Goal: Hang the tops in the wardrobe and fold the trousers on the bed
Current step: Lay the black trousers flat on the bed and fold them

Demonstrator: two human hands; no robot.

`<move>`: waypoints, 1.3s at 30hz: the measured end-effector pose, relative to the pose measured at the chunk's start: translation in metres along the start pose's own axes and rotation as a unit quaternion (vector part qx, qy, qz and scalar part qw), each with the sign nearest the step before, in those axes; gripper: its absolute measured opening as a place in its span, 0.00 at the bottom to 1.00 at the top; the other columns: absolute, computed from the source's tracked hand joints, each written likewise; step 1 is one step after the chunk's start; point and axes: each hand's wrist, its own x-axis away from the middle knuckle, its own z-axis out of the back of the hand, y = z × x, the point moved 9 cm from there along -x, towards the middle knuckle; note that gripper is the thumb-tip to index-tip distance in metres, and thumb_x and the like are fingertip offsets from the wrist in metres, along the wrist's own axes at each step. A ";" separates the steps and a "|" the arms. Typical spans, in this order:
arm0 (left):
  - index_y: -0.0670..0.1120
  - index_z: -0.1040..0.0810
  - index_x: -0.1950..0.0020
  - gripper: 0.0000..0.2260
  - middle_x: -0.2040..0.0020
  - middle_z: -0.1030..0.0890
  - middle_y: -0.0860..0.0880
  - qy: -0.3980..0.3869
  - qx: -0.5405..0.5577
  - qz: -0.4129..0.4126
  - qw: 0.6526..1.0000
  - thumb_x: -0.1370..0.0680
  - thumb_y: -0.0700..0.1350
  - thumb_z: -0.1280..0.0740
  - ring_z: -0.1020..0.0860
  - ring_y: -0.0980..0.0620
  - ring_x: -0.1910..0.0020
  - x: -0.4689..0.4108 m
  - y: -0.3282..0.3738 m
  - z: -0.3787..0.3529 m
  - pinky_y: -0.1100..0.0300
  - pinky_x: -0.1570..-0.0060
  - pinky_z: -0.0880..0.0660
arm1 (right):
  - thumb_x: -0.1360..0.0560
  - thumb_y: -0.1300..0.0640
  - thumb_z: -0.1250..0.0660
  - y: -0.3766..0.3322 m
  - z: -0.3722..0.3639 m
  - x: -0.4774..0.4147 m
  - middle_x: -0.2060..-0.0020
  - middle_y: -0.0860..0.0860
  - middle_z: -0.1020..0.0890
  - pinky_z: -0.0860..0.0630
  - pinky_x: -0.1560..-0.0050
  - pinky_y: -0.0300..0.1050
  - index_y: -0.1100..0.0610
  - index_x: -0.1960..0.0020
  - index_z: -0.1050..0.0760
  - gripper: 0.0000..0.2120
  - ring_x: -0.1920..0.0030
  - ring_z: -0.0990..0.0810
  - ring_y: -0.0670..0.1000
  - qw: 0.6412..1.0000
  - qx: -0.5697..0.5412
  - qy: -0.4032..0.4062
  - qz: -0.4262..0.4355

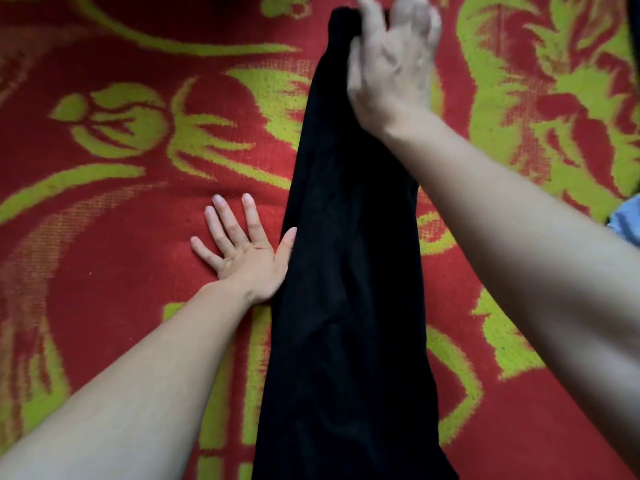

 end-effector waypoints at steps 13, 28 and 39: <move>0.55 0.88 0.38 0.38 0.40 0.90 0.47 0.005 -0.010 -0.002 1.000 0.32 0.76 0.69 0.89 0.50 0.41 -0.002 0.000 -0.003 0.37 0.38 0.77 | 0.18 0.39 0.51 0.013 -0.038 0.043 0.20 0.59 0.48 0.53 0.22 0.60 0.48 0.22 0.39 0.27 0.20 0.51 0.59 0.997 -0.054 -0.053 0.028; 0.53 0.86 0.36 0.38 0.32 0.82 0.42 0.029 -0.001 0.011 1.000 0.31 0.73 0.68 0.80 0.43 0.31 -0.005 -0.001 -0.001 0.34 0.34 0.72 | 0.33 0.51 0.24 0.074 -0.062 0.009 0.55 0.53 0.13 0.16 0.56 0.56 0.58 0.42 0.21 0.22 0.59 0.13 0.54 0.726 -0.515 -0.238 -0.388; 0.54 0.78 0.28 0.42 0.27 0.77 0.42 0.092 0.003 -0.014 0.996 0.31 0.78 0.68 0.76 0.43 0.27 -0.017 -0.006 -0.002 0.34 0.35 0.73 | 0.38 0.64 0.30 0.032 0.081 0.056 0.67 0.45 0.23 0.26 0.63 0.40 0.52 0.61 0.27 0.10 0.66 0.23 0.44 0.733 -0.670 -0.044 -0.108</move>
